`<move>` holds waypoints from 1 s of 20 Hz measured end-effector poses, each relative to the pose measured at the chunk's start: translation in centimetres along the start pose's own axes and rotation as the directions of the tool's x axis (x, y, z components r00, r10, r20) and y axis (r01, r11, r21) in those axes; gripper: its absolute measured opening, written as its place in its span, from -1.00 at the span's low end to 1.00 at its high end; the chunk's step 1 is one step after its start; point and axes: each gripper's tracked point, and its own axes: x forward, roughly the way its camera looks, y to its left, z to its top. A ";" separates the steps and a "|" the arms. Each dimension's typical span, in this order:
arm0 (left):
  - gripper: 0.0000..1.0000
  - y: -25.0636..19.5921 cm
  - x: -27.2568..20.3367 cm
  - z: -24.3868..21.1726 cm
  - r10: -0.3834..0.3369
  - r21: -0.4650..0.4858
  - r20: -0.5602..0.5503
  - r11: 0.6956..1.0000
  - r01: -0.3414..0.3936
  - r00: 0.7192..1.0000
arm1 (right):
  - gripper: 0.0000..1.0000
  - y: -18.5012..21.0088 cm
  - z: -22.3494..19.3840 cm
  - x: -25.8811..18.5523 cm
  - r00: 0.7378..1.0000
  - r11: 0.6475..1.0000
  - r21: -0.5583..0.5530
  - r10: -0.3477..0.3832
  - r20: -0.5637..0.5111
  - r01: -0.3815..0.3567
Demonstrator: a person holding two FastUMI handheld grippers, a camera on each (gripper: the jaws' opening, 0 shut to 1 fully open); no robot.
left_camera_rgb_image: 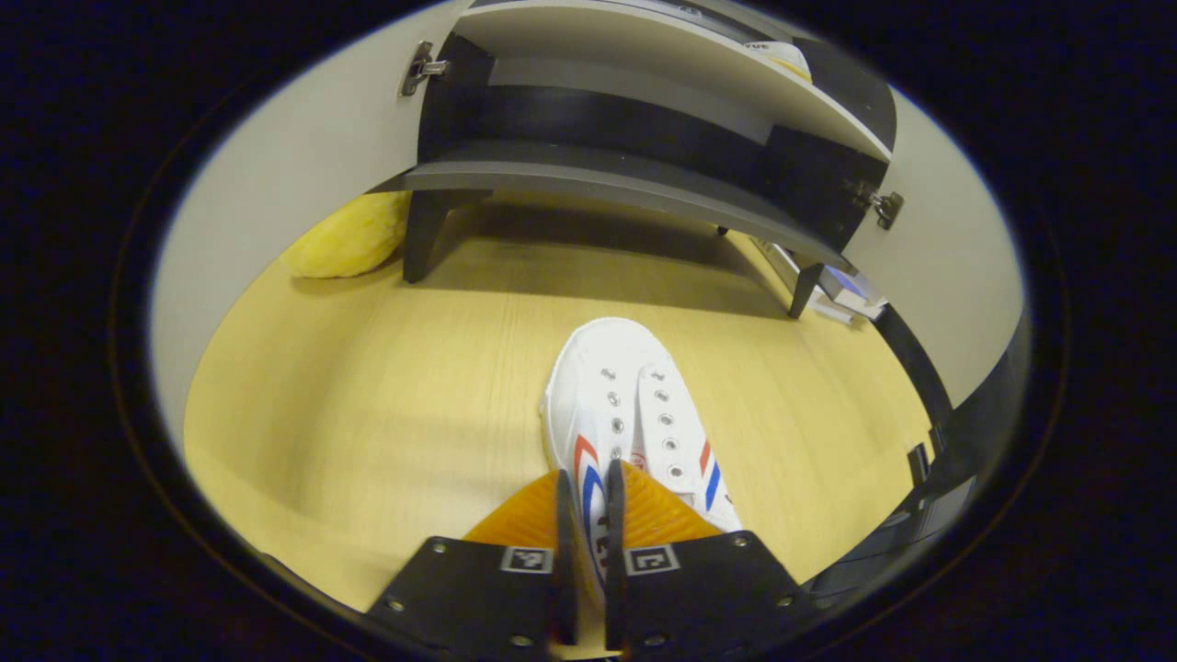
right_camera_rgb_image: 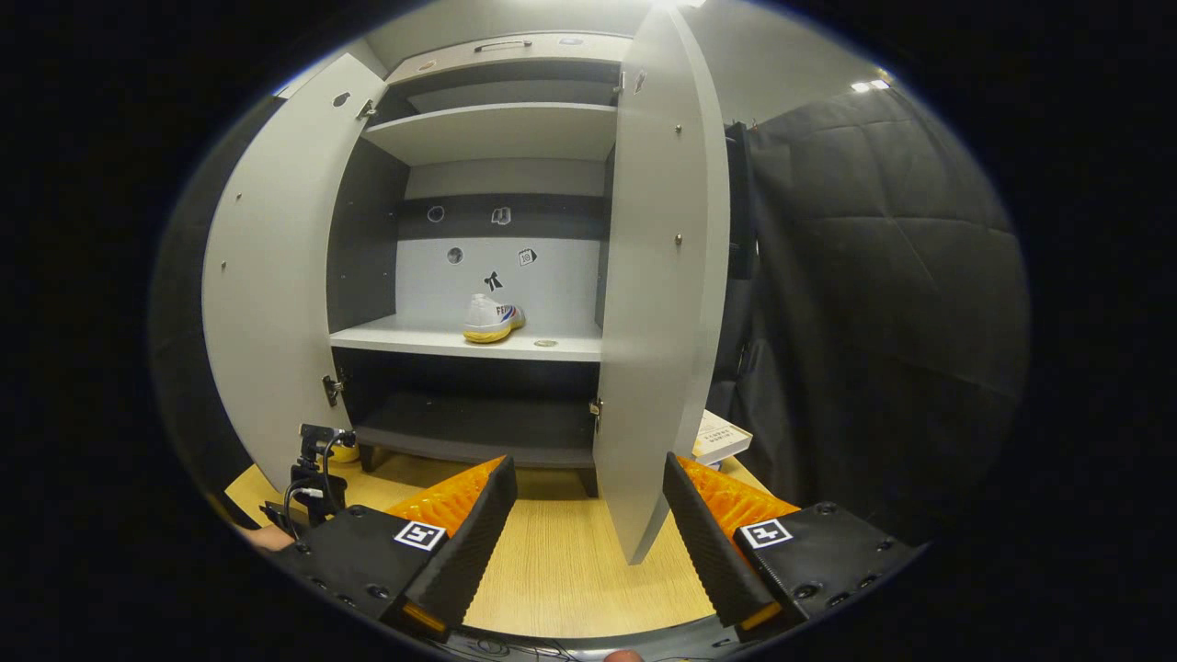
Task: Grab one shoe with the right hand and put it into the shoe cabinet, grab the other shoe with the left hand and put it into the shoe cabinet; then close the right door with the right hand and the left door with the left hand.
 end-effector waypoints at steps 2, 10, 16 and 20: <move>-0.95 0.0 -0.7 0.5 -0.007 0.027 0.019 1.000 0.007 1.000 | 1.00 0.1 -0.1 -0.1 1.000 1.000 -0.006 0.007 -0.001 -0.007; -0.96 -0.7 -3.2 5.2 -0.033 0.115 0.156 0.993 0.015 0.987 | 1.00 0.5 -0.3 -0.7 0.999 0.999 0.000 0.038 0.005 -0.038; -0.97 0.2 -9.2 11.8 -0.065 0.113 0.277 0.993 0.035 0.959 | 1.00 0.5 0.0 -1.4 0.998 0.999 0.015 0.050 0.026 -0.051; -0.98 0.7 -13.5 15.0 -0.082 0.105 0.363 0.993 0.047 0.928 | 1.00 0.3 -0.2 -1.7 0.998 0.998 0.035 0.056 0.029 -0.057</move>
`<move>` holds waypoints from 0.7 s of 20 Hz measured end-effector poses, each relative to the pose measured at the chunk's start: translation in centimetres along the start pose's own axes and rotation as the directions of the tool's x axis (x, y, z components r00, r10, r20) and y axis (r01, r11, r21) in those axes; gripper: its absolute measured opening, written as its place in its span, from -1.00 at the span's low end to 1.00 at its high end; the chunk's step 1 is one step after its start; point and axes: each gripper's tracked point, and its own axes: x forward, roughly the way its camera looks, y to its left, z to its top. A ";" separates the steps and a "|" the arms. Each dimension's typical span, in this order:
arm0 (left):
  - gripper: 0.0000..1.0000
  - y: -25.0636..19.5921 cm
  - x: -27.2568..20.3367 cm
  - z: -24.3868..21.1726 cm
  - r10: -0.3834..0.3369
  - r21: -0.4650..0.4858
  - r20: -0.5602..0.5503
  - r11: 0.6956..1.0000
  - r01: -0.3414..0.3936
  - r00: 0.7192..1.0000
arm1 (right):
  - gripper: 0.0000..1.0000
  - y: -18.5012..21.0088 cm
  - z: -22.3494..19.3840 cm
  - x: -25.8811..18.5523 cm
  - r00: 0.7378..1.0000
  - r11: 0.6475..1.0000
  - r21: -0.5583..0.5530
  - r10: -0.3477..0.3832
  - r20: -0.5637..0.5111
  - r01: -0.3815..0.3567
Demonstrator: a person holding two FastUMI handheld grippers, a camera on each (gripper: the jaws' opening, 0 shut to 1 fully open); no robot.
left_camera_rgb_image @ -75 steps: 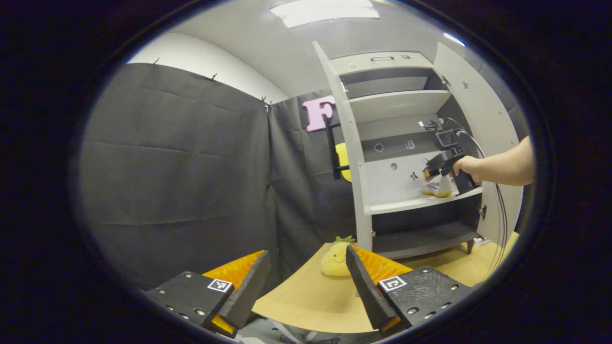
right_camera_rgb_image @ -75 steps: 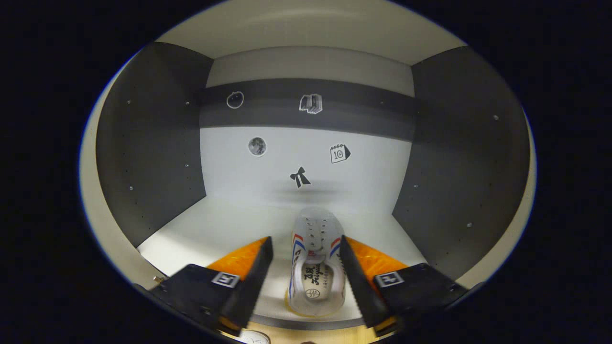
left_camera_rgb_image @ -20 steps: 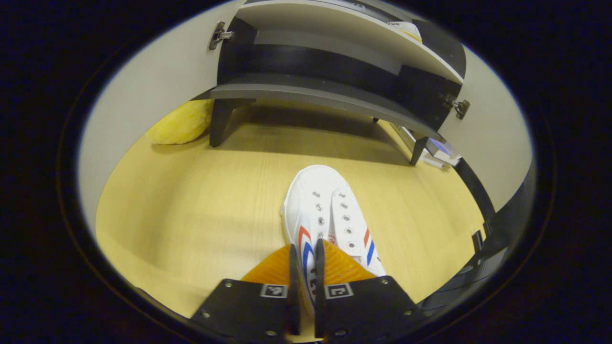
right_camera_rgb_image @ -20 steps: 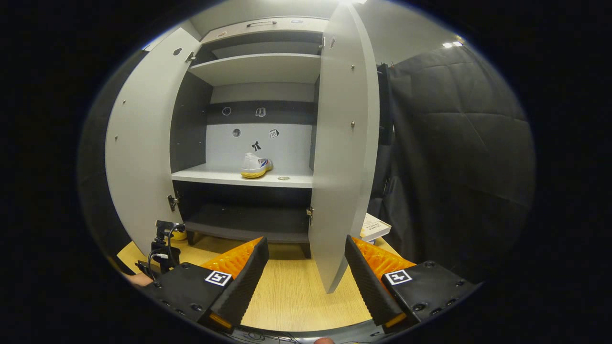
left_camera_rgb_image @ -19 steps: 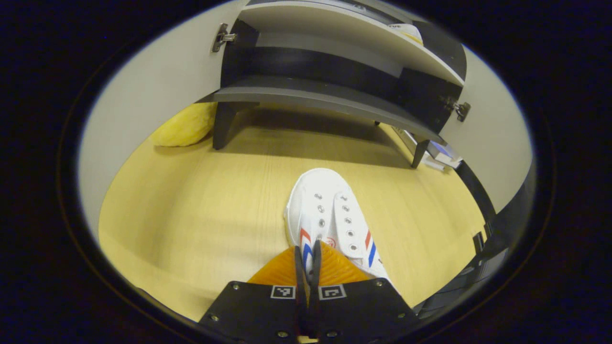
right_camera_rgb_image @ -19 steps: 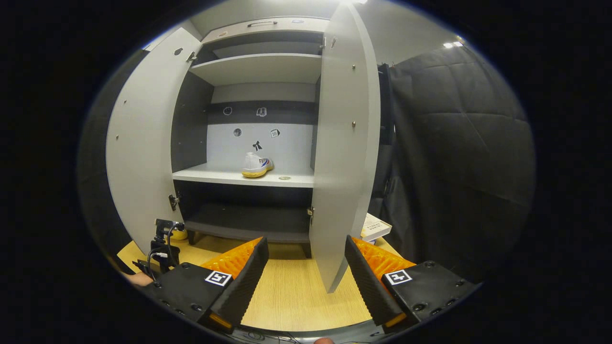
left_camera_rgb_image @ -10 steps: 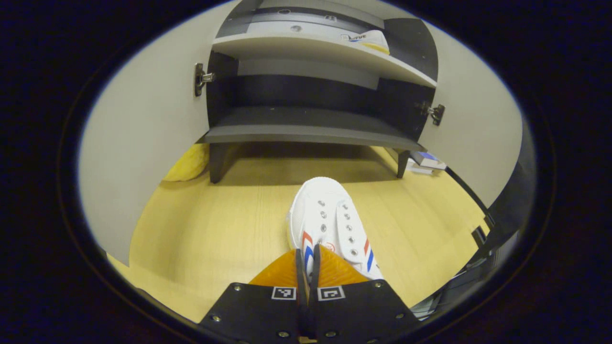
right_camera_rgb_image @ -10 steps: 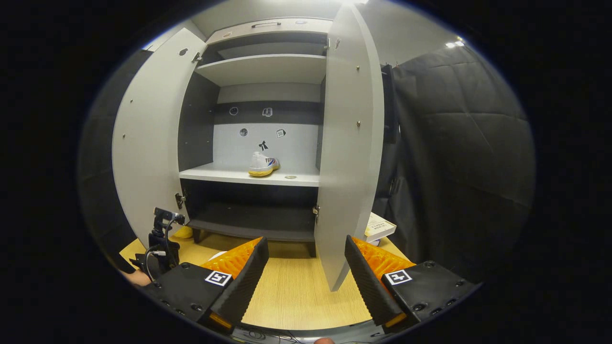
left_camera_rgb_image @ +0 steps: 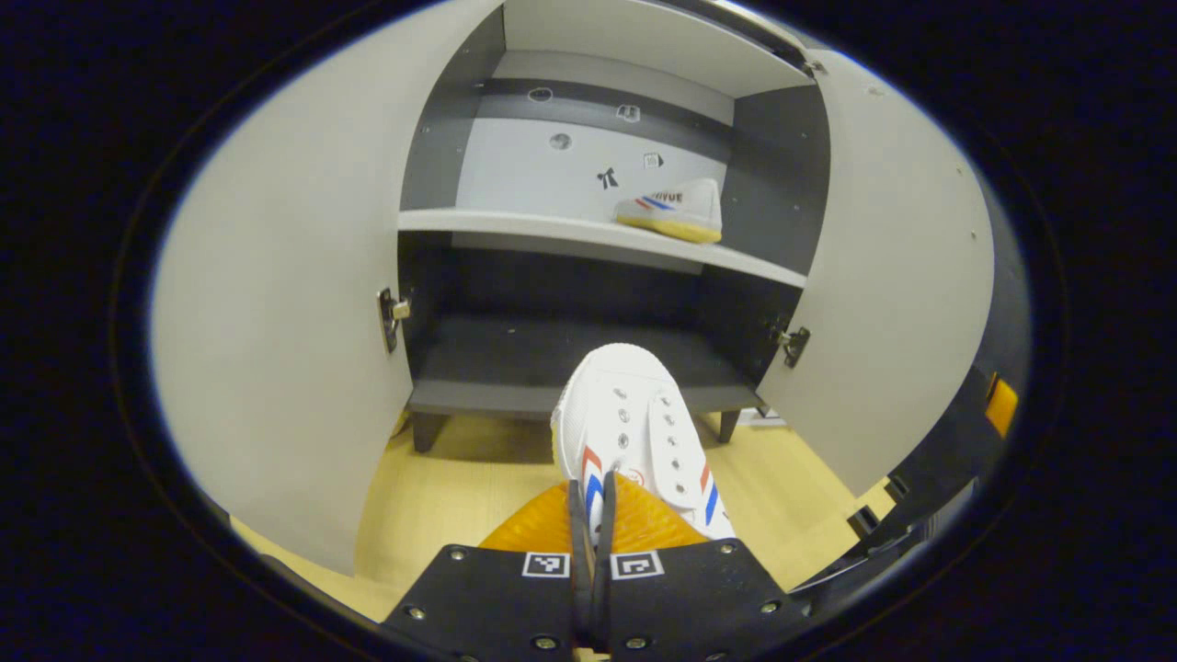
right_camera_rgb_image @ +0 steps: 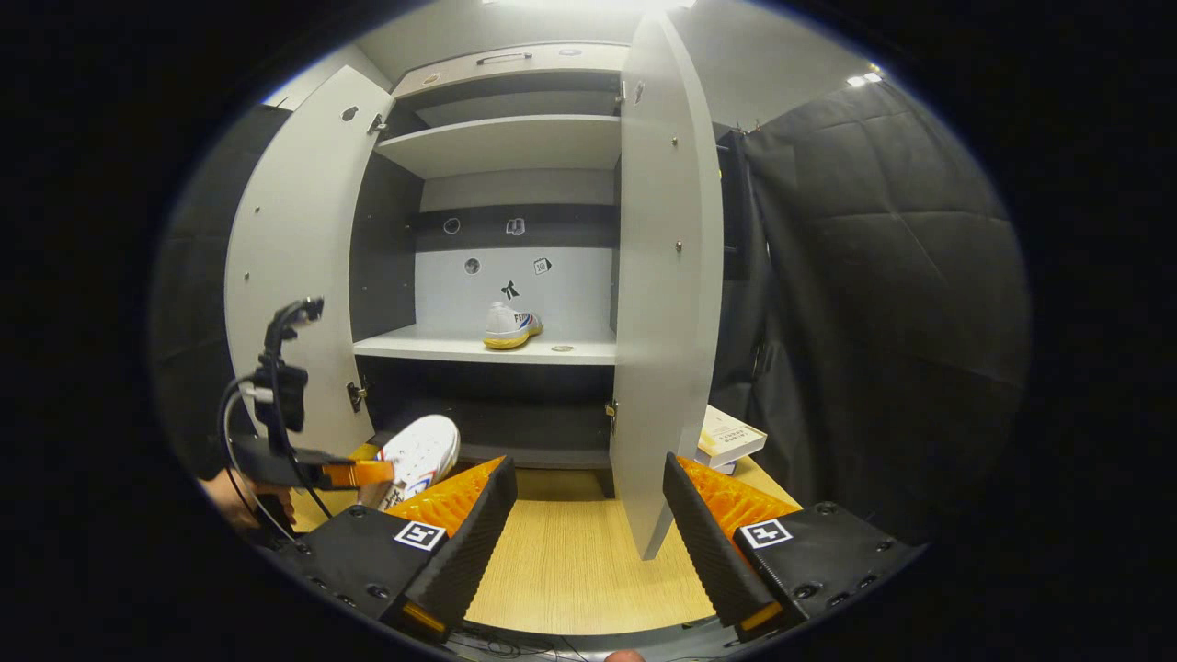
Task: Grab one shoe with the right hand and put it into the shoe cabinet, grab the other shoe with the left hand and put it into the shoe cabinet; then close the right door with the right hand and the left door with the left hand.
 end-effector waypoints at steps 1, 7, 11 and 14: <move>-0.98 0.2 -0.8 1.1 -0.003 0.001 0.021 1.000 0.003 1.000 | 1.00 -0.1 -0.1 -0.1 1.000 1.000 0.005 0.002 -0.001 -0.002; -0.95 0.2 -0.3 0.2 0.008 0.025 0.133 1.000 -0.011 0.991 | 1.00 -1.0 -0.6 -0.6 1.000 1.000 0.002 -0.010 0.001 0.010; -0.95 0.1 -0.9 0.6 0.029 0.001 0.175 1.000 -0.030 0.984 | 1.00 -2.7 -1.5 -1.2 1.000 0.999 -0.012 -0.031 -0.007 0.030; -0.98 0.0 -1.0 0.8 0.042 0.012 0.217 0.999 -0.046 0.975 | 1.00 -3.0 -2.5 -1.4 0.999 0.999 -0.009 -0.038 -0.034 0.037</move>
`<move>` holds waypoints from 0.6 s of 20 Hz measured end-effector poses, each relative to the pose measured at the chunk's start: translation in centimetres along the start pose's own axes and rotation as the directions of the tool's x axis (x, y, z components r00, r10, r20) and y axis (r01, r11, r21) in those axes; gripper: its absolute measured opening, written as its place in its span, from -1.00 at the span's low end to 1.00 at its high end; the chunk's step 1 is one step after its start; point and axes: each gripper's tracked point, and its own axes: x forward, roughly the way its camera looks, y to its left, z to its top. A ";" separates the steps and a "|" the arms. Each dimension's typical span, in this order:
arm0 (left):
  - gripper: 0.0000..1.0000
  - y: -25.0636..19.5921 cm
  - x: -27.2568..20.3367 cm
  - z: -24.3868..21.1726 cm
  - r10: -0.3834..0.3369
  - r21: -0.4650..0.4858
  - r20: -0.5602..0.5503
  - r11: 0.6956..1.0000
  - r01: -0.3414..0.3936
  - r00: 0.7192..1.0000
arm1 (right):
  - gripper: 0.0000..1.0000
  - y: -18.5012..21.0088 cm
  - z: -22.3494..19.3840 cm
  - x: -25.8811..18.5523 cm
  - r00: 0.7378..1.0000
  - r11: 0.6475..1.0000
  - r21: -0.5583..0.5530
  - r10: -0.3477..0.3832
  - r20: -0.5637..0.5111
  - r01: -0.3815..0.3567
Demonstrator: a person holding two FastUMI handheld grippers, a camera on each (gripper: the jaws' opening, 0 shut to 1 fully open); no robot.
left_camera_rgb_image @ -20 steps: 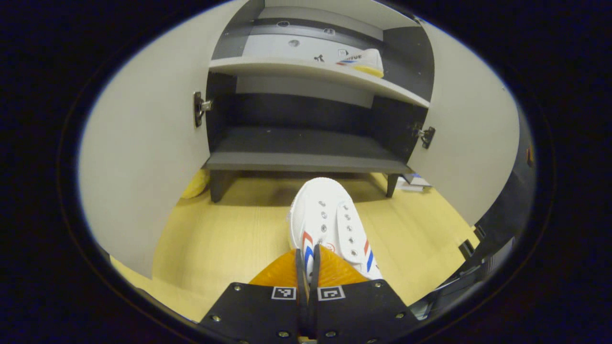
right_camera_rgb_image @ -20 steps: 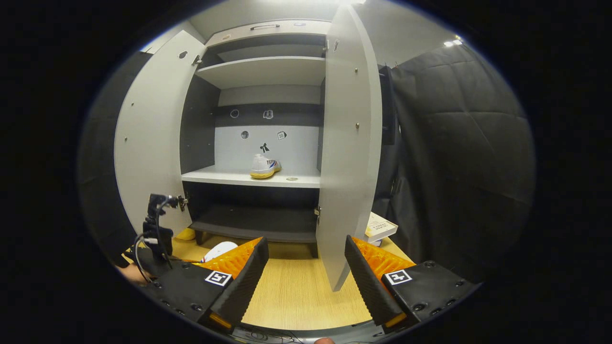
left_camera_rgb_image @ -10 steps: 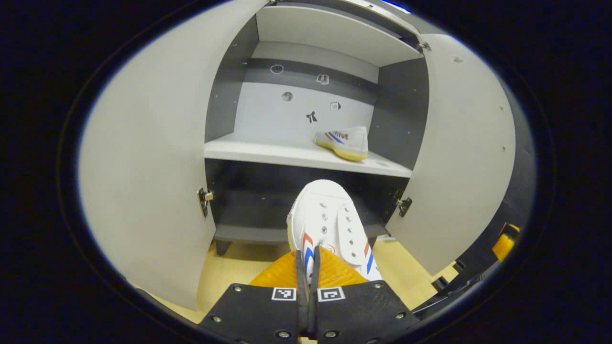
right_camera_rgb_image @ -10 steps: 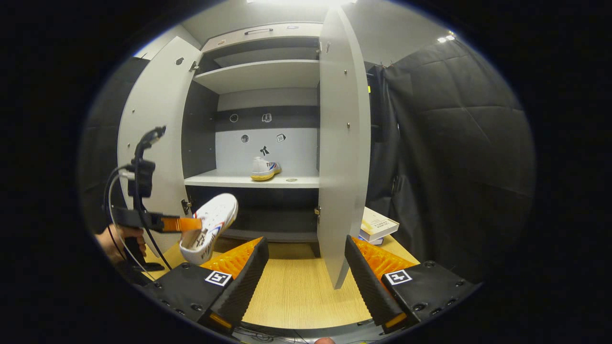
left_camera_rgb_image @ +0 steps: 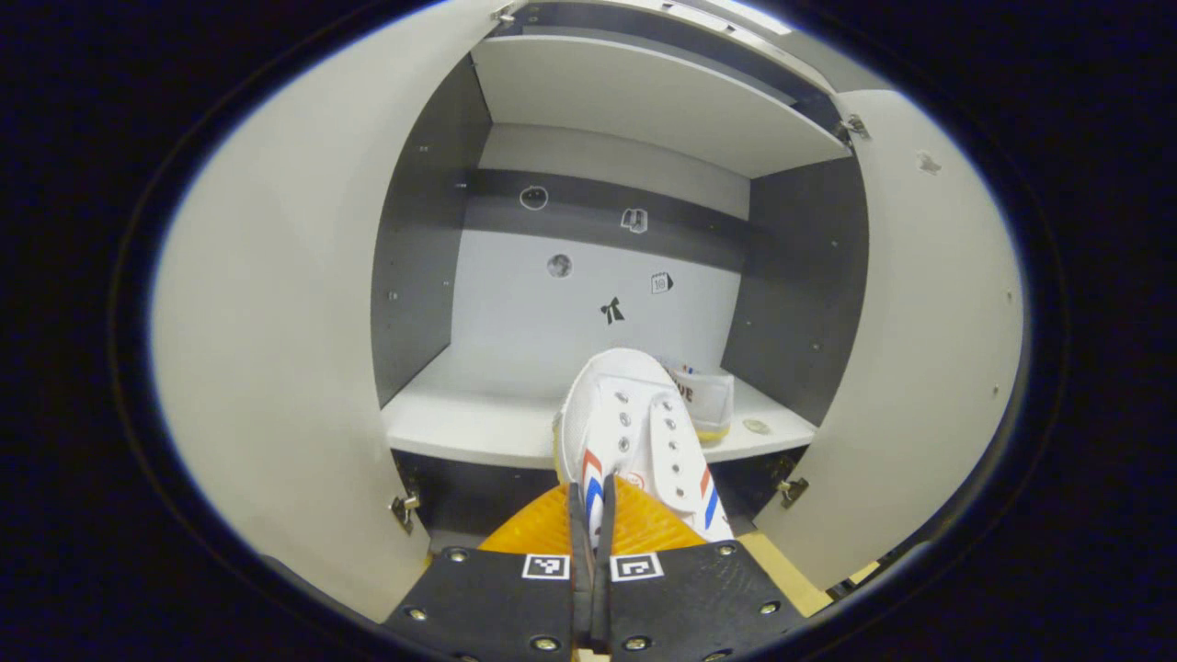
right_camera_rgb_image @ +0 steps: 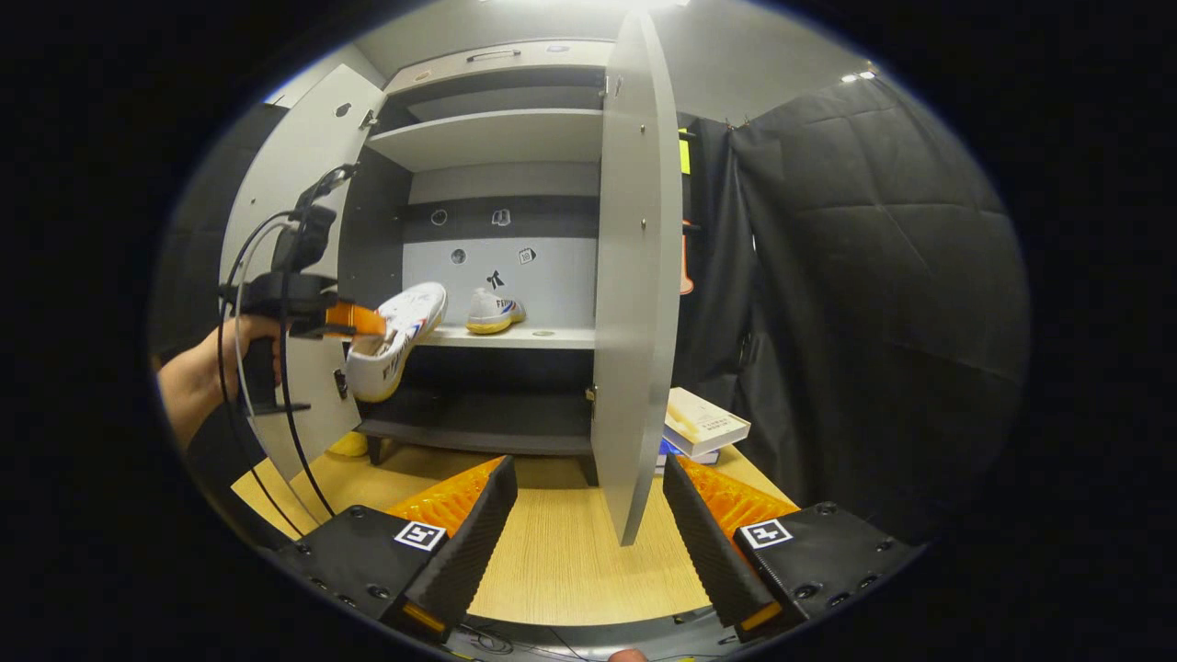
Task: Grab one shoe with the right hand and put it into the shoe cabinet, grab the other shoe with the left hand and put it into the shoe cabinet; then close the right door with the right hand and the left door with the left hand.
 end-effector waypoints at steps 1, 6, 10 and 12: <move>-0.98 0.0 0.0 -0.1 0.001 -0.002 0.008 1.000 -0.001 1.000 | 1.00 -0.1 -0.3 0.0 1.000 1.000 0.000 -0.002 -0.006 0.002; -0.98 -0.1 -0.1 -0.3 0.031 0.031 0.022 0.999 -0.032 0.999 | 1.00 -0.8 -0.9 0.0 0.999 1.000 0.000 -0.022 -0.024 0.022; -0.97 0.1 0.2 -0.4 0.050 0.027 -0.029 0.998 -0.049 0.998 | 1.00 -1.5 -1.4 0.1 0.998 0.999 0.007 -0.042 -0.037 0.043; -0.98 -0.1 -0.1 -0.1 0.059 0.027 -0.062 0.998 -0.058 0.996 | 0.93 -1.8 -1.8 0.0 0.997 0.999 -0.001 -0.053 -0.047 0.053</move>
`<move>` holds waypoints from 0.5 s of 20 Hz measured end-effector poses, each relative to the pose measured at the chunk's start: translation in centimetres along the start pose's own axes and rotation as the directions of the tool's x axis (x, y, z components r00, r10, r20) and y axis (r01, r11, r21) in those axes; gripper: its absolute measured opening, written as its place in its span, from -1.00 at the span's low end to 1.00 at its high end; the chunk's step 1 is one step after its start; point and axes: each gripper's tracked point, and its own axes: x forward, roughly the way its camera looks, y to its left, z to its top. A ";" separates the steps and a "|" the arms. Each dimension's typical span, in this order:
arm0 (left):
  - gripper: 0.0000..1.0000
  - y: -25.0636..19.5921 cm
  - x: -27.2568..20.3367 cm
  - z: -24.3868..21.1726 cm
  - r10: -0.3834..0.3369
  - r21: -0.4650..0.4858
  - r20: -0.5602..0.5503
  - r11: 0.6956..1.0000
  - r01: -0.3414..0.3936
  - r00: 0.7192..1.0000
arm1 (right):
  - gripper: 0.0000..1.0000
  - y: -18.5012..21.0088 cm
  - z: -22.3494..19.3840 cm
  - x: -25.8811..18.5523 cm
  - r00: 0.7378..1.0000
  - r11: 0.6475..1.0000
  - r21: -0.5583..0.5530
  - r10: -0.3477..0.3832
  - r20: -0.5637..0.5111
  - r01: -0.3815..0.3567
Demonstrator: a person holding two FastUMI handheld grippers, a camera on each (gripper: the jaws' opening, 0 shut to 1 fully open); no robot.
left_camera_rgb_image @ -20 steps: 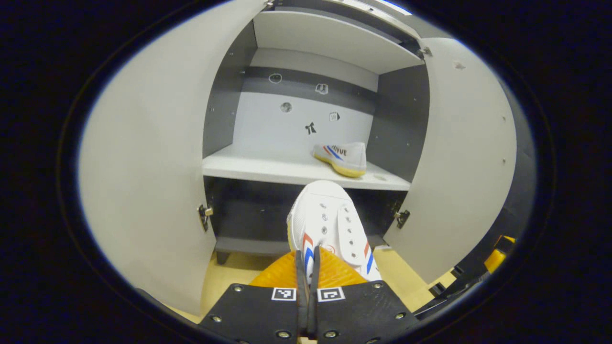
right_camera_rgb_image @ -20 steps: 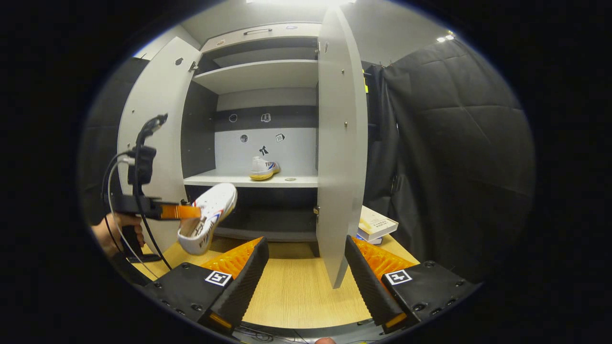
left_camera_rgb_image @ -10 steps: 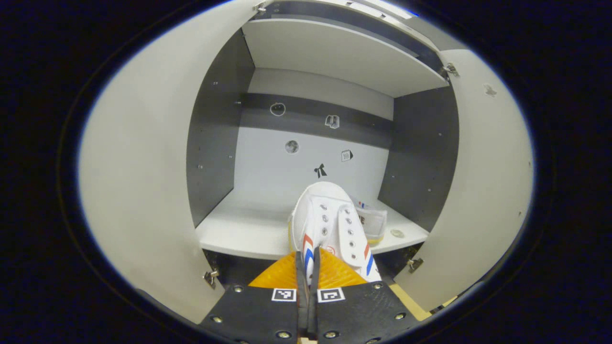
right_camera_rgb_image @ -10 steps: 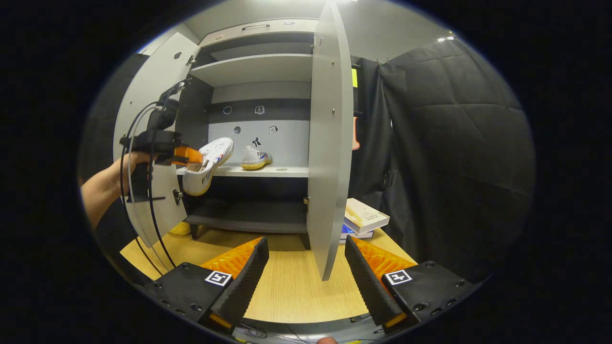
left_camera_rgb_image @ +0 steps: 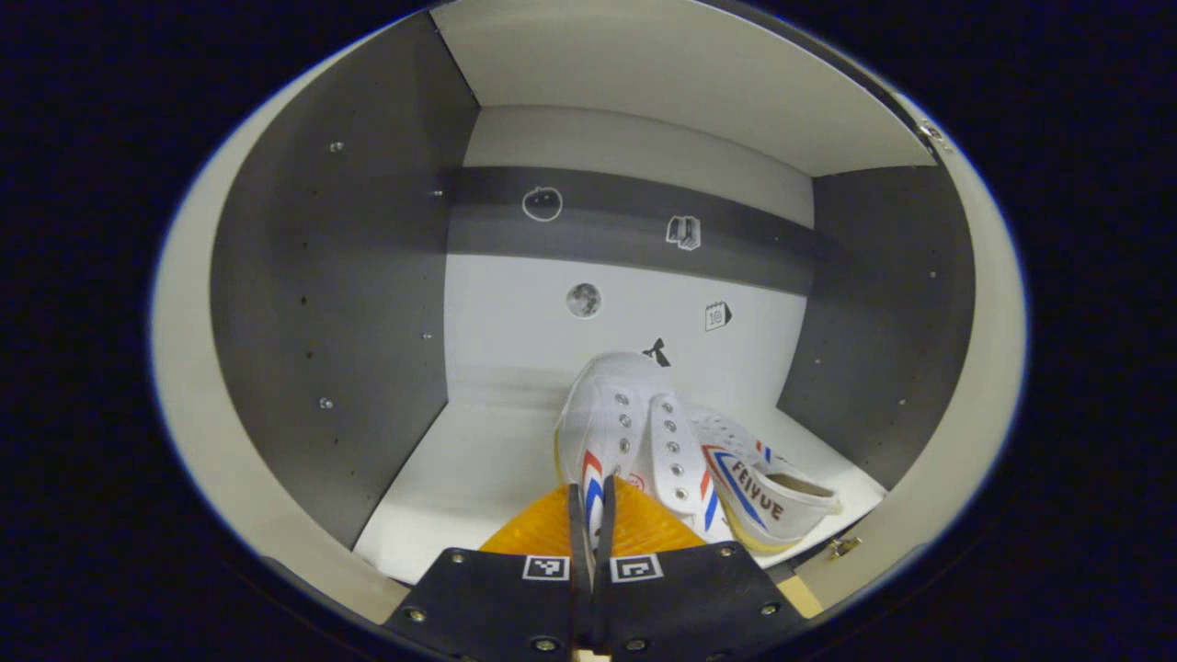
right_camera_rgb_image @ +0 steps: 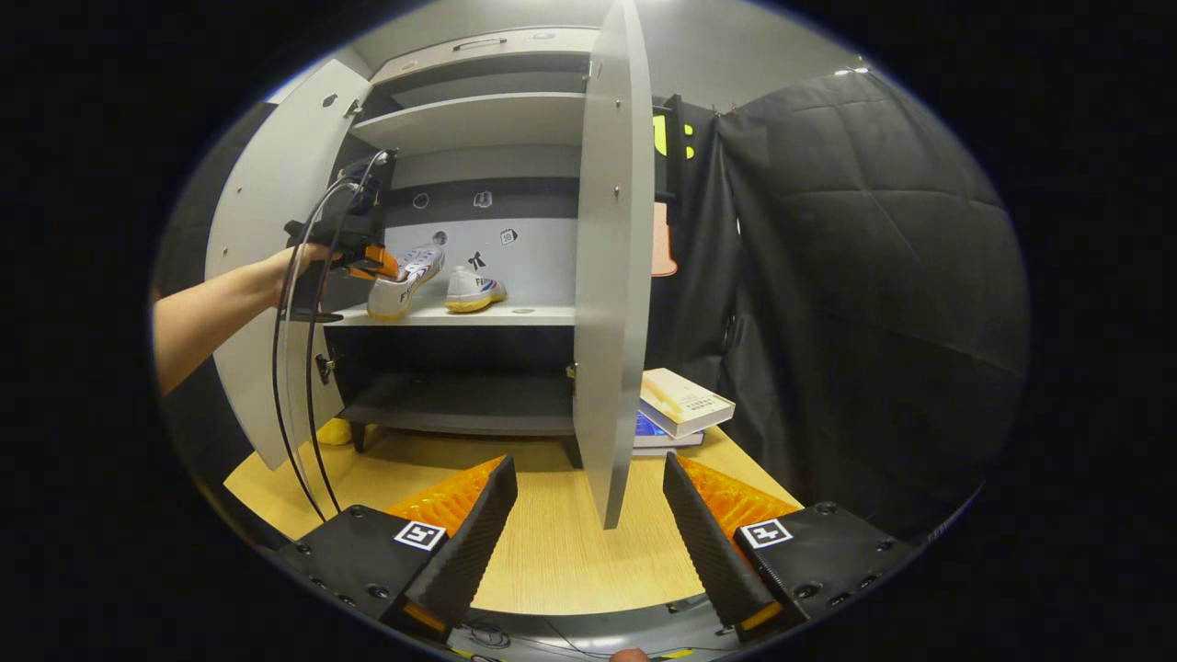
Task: Grab one shoe with the right hand and put it into the shoe cabinet, grab the other shoe with the left hand and put it into the shoe cabinet; then close the right door with the right hand and the left door with the left hand.
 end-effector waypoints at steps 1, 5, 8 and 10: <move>-0.95 -0.1 0.3 0.2 -0.009 -0.024 -0.017 1.000 0.009 1.000 | 1.00 -0.2 -0.3 0.0 1.000 1.000 -0.007 -0.006 -0.007 0.006; -0.98 0.3 1.4 -0.9 0.002 -0.052 -0.083 0.999 -0.007 0.997 | 0.94 -0.7 -0.6 -0.1 1.000 1.000 -0.013 -0.017 -0.019 0.016; -0.95 0.5 2.0 -0.8 0.024 -0.072 -0.080 0.997 -0.030 0.996 | 1.00 -0.9 -0.3 -0.3 1.000 1.000 -0.016 -0.018 -0.012 0.018; -0.97 0.6 1.7 -1.0 0.037 -0.080 -0.079 0.996 -0.044 0.996 | 1.00 -0.8 0.1 -0.2 1.000 1.000 -0.013 -0.014 -0.002 0.014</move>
